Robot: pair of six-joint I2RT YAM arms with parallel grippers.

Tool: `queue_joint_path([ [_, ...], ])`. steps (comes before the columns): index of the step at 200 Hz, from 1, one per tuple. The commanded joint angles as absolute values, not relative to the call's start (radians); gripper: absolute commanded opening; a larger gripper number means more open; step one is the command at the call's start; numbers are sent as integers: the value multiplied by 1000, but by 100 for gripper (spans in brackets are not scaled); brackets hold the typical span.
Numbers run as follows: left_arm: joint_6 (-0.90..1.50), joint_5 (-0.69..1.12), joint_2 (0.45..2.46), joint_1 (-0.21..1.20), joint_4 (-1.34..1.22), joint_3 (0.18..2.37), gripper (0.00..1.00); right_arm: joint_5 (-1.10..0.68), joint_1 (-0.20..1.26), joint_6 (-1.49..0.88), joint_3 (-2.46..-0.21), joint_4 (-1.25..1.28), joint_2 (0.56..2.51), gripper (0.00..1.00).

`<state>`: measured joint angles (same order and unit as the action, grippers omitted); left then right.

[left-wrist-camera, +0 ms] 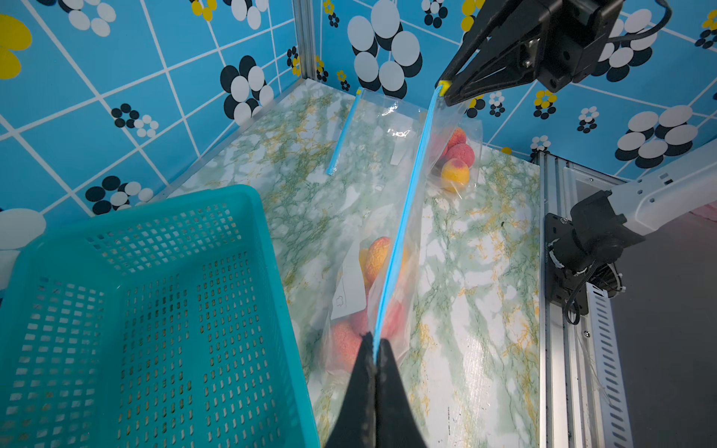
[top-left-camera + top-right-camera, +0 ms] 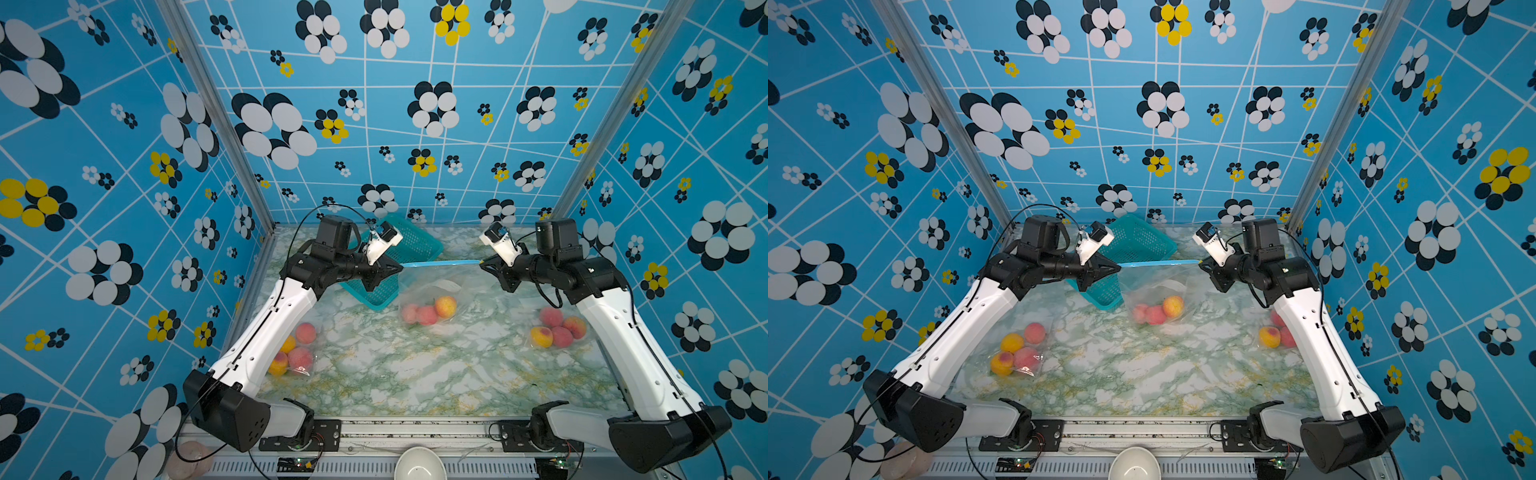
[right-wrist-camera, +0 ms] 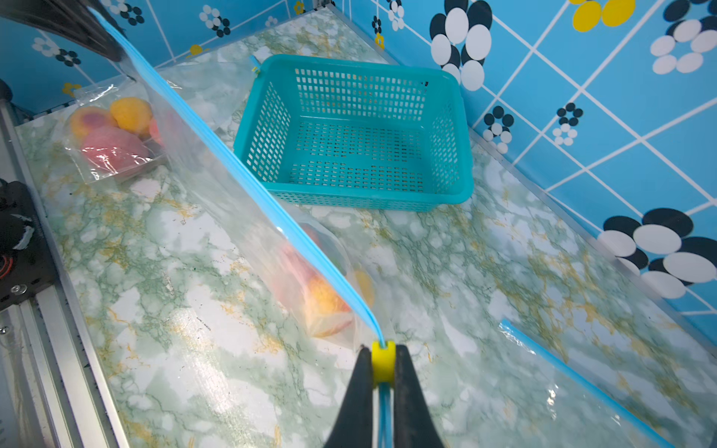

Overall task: Place the peach in a zip-top bag and seal the zipper
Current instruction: Zip the zipper on the zipper food storage bag.

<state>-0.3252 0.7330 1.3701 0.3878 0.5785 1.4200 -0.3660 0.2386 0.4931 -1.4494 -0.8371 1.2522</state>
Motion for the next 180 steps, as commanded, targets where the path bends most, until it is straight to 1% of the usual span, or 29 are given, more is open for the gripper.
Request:
queue_joint_path([
  [1, -271, 712, 1331, 359, 534, 1396, 0, -214, 195, 445, -1426, -897, 1213, 6],
  [34, -257, 739, 1356, 362, 537, 1410, 0, -218, 176, 424, -1403, -879, 1184, 7],
  [54, -256, 747, 1359, 380, 538, 1416, 0, -285, 176, 377, -1410, -835, 1187, 8],
  [62, -253, 741, 1359, 393, 535, 1417, 0, -327, 176, 336, -1417, -810, 1191, 11],
  [67, -247, 736, 1359, 400, 530, 1418, 0, -342, 178, 296, -1424, -791, 1195, 15],
  [77, -225, 729, 1360, 413, 513, 1416, 0, -358, 178, 178, -1441, -744, 1207, 28],
  [85, -205, 722, 1358, 426, 495, 1413, 0, -364, 178, 65, -1464, -716, 1218, 34],
  [93, -177, 696, 1359, 443, 479, 1411, 0, -344, 178, -79, -1489, -699, 1230, 38],
  [102, -152, 663, 1358, 466, 467, 1411, 0, -322, 178, -245, -1513, -697, 1241, 39],
  [118, -122, 592, 1356, 505, 451, 1407, 0, -359, 179, -471, -1514, -692, 1237, 39],
  [139, -96, 551, 1358, 538, 435, 1398, 0, -375, 201, -710, -1391, -583, 1159, 42],
  [149, -89, 540, 1358, 550, 423, 1396, 0, -363, 214, -760, -1356, -574, 1126, 44],
  [180, -73, 498, 1388, 572, 425, 1427, 0, -281, 217, -807, -1374, -667, 1033, 49],
])
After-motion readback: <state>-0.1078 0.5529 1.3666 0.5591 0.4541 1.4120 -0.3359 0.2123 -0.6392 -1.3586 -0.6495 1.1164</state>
